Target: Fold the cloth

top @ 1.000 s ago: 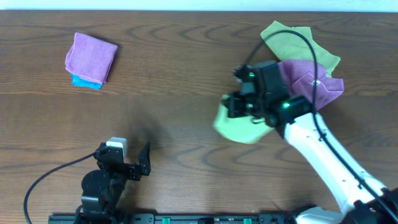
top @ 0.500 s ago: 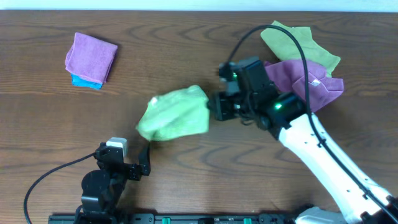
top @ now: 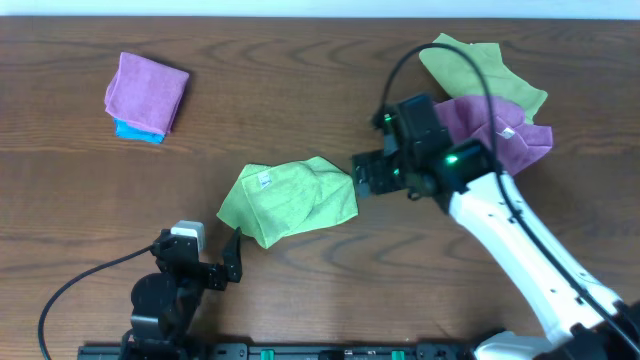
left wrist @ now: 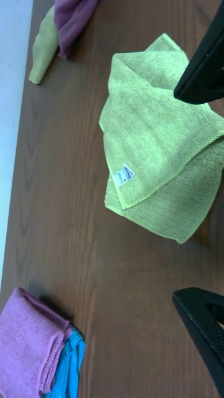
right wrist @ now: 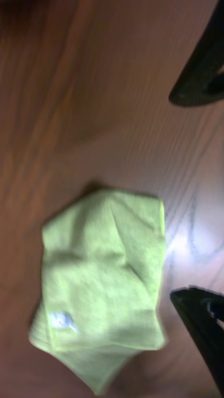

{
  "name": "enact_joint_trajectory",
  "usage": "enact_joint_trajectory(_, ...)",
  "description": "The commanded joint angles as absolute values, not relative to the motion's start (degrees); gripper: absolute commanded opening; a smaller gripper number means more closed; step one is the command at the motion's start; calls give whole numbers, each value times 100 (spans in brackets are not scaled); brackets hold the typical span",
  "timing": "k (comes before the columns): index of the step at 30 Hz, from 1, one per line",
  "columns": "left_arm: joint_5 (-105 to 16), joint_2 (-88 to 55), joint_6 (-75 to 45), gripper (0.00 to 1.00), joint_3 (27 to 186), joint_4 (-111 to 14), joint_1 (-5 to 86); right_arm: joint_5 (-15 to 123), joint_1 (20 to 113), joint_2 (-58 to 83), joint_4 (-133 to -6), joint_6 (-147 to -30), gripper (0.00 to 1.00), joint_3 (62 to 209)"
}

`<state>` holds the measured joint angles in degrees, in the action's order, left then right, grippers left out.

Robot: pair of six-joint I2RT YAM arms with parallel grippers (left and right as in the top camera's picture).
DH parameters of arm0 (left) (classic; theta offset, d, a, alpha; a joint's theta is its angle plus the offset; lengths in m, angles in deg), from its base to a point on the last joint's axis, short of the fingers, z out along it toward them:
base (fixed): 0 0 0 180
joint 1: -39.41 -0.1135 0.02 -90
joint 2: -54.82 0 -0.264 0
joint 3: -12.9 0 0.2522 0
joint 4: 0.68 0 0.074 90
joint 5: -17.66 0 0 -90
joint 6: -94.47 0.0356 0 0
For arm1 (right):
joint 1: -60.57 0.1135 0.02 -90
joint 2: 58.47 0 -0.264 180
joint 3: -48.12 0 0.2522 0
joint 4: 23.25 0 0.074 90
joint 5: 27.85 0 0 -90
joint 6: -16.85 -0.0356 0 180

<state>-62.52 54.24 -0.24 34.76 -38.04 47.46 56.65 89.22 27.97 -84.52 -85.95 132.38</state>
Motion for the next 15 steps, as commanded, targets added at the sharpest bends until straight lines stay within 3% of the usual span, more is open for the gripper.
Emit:
enact_joint_trajectory(1, -6335, 5456, -87, 95, 3358, -3812, 4768, 5359, 9280, 3149, -8314, -7686, 85, 13220)
enact_joint_trajectory(15, -6335, 5456, -87, 96, 3358, -3815, 4768, 5355, 9553, 4770, -7235, -7303, 79, 13220)
